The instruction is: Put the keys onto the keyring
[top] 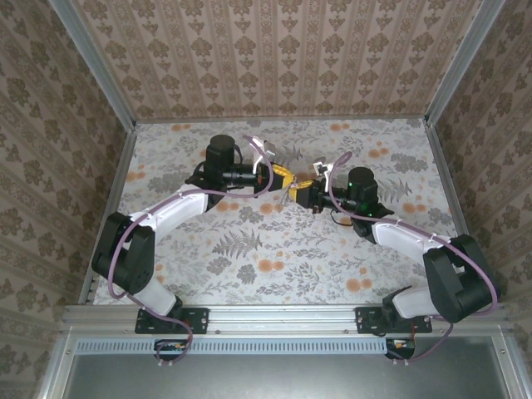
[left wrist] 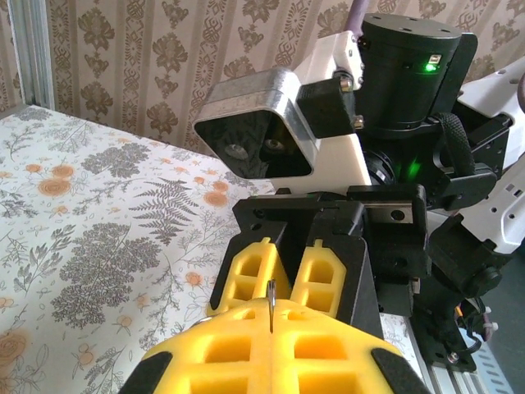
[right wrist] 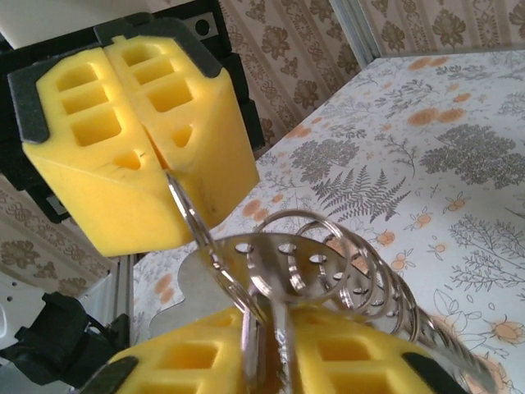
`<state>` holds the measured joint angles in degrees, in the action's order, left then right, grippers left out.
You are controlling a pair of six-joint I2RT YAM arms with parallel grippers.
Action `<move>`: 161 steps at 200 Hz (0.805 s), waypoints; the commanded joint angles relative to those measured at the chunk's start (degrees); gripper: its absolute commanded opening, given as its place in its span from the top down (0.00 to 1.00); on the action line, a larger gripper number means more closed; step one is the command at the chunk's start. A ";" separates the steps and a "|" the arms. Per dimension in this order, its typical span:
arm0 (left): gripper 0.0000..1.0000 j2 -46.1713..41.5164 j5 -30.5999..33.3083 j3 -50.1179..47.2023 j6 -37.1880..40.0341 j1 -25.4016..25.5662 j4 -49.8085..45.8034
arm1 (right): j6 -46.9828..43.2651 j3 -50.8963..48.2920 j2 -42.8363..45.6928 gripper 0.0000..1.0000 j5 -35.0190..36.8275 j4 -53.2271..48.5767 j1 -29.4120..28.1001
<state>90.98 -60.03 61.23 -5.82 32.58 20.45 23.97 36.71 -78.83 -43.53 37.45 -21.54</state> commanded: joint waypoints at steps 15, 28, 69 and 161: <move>1.00 -2.33 -1.32 -0.32 -1.50 0.04 3.84 | -1.55 0.38 -0.45 1.00 -0.10 0.09 -0.56; 1.00 -2.34 -1.41 -0.41 -1.88 -0.06 4.64 | -2.43 0.77 -0.45 1.00 -0.34 -1.28 -1.04; 1.00 -2.24 -1.32 -0.79 -2.45 -0.06 5.80 | -6.18 3.91 -2.86 1.00 -2.09 -7.57 -3.65; 1.00 -2.21 -0.36 -1.92 -2.96 -0.15 7.11 | -4.35 -0.90 3.83 0.55 2.62 -7.71 0.61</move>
<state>90.98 -59.86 59.83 -7.99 32.53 23.55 18.74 38.70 -79.77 -42.85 30.59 -23.24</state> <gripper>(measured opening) 0.054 0.416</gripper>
